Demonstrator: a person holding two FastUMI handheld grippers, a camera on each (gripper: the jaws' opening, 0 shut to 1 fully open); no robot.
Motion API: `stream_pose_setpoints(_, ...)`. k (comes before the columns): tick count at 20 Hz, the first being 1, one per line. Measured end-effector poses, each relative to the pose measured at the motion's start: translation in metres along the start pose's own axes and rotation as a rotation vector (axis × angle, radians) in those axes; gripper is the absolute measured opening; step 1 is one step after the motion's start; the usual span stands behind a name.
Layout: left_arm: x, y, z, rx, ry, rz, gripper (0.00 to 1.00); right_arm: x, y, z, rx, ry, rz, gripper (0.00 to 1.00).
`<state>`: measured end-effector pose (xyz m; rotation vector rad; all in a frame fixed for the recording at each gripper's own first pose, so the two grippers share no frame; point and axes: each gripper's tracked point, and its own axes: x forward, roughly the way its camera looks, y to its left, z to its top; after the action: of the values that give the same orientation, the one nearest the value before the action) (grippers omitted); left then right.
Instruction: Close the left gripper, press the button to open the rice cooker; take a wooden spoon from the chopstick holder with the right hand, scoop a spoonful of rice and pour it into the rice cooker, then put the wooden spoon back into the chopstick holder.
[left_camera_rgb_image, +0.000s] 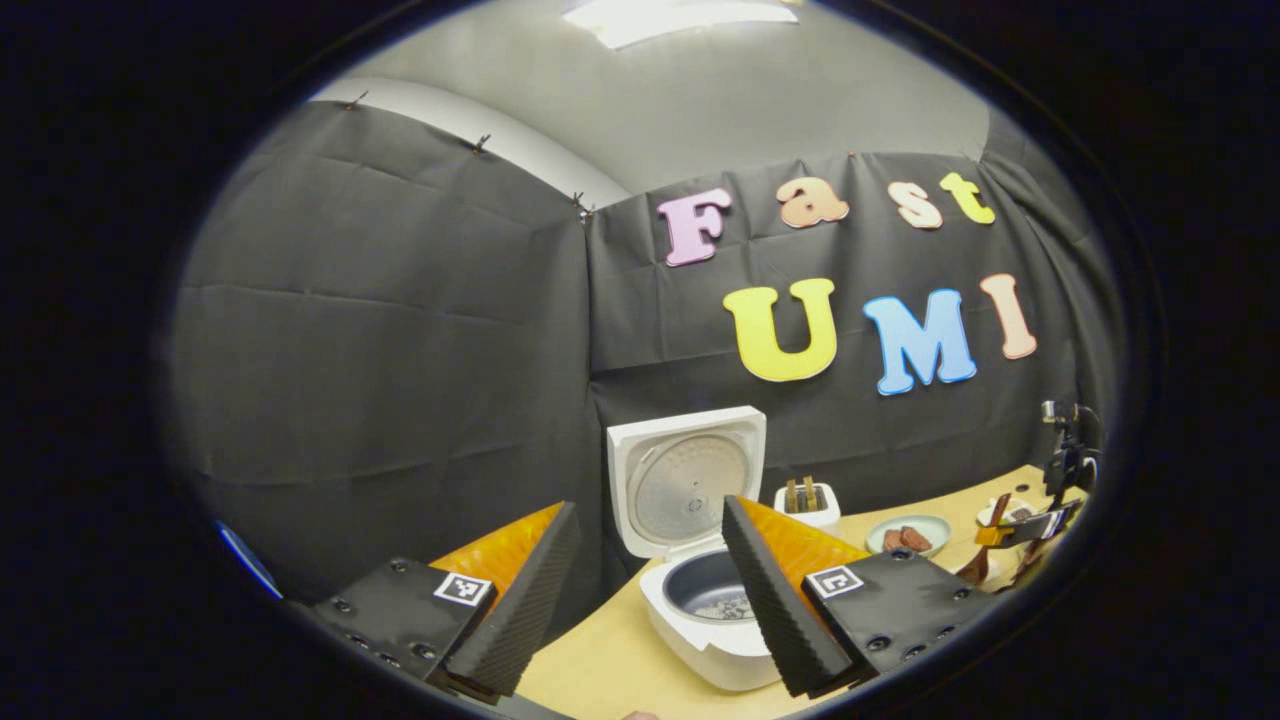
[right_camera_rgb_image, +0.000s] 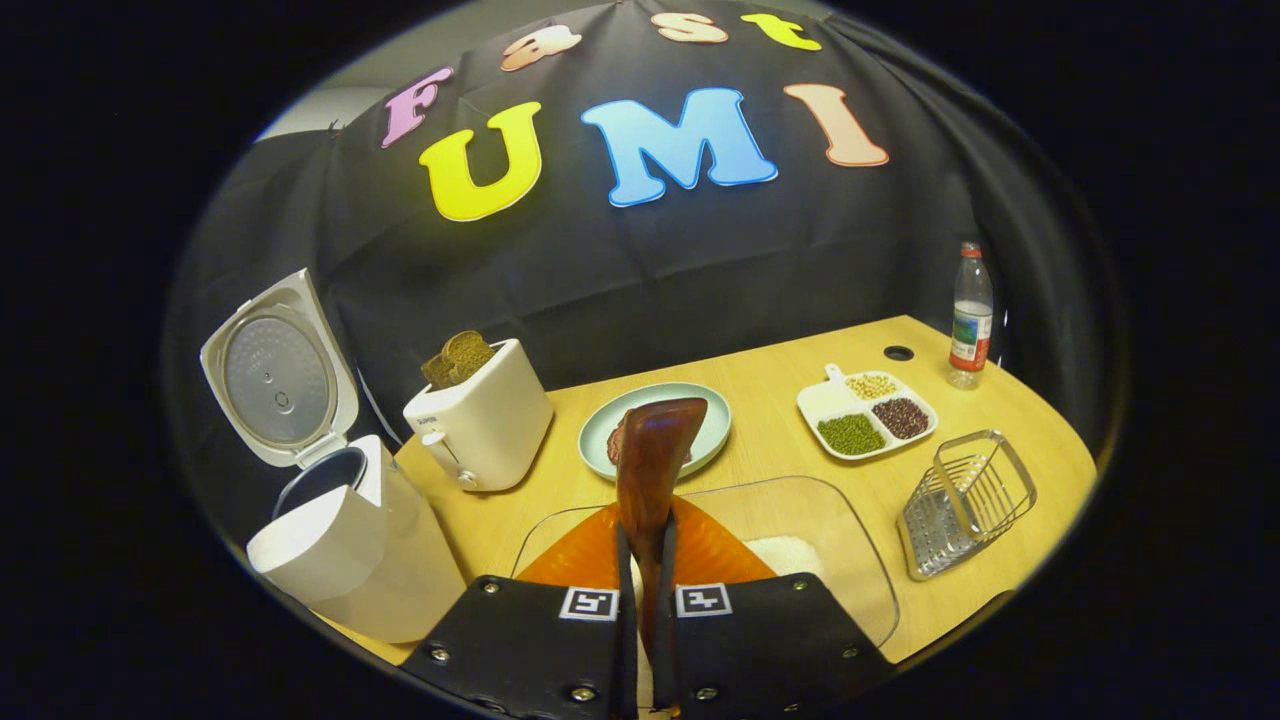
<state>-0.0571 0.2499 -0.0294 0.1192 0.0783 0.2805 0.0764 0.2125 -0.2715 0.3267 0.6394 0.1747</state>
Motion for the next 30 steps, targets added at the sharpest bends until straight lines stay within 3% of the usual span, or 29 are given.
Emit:
stream_pose_setpoints(3, 0.0, 0.0, 0.002, 0.006, -0.002, -0.002, 0.98, 0.002, -0.011, -0.001, 0.156, 0.033, 0.017, 0.07)
stream_pose_setpoints(8, -0.001, 0.001, 0.004, 0.013, -0.006, -0.002, 1.0, 0.004, -0.047, -0.004, 0.605, 0.104, 0.061, 0.07)
stream_pose_setpoints(11, -0.001, -0.004, 0.006, 0.019, -0.005, -0.014, 1.0, -0.002, -0.06, 0.009, 0.715, 0.08, 0.07, 0.07)
stream_pose_setpoints(15, 0.002, -0.015, 0.011, 0.02, -0.019, -0.033, 0.98, -0.017, -0.042, 0.042, 0.875, 0.052, 0.161, 0.07)
stream_pose_setpoints(20, 0.0, -0.014, 0.009, 0.012, -0.022, -0.039, 0.98, -0.03, -0.001, 0.079, 0.925, 0.029, 0.265, 0.06)
stream_pose_setpoints(22, -0.002, -0.007, 0.007, 0.007, -0.017, -0.028, 1.0, -0.034, 0.022, 0.092, 0.919, 0.024, 0.308, 0.06)
stream_pose_setpoints(23, -0.003, -0.003, 0.006, 0.006, -0.014, -0.022, 1.0, -0.035, 0.033, 0.099, 0.91, 0.022, 0.329, 0.11)
stream_pose_setpoints(24, -0.004, 0.0, 0.006, 0.006, -0.013, -0.014, 1.0, -0.036, 0.046, 0.103, 0.901, 0.022, 0.349, 0.06)
stream_pose_setpoints(26, -0.008, 0.01, 0.002, 0.003, -0.008, 0.006, 0.92, -0.034, 0.073, 0.108, 0.881, 0.032, 0.389, 0.06)
stream_pose_setpoints(30, -0.017, 0.031, -0.008, -0.005, 0.014, 0.051, 0.96, -0.028, 0.122, 0.11, 0.843, 0.063, 0.459, 0.07)
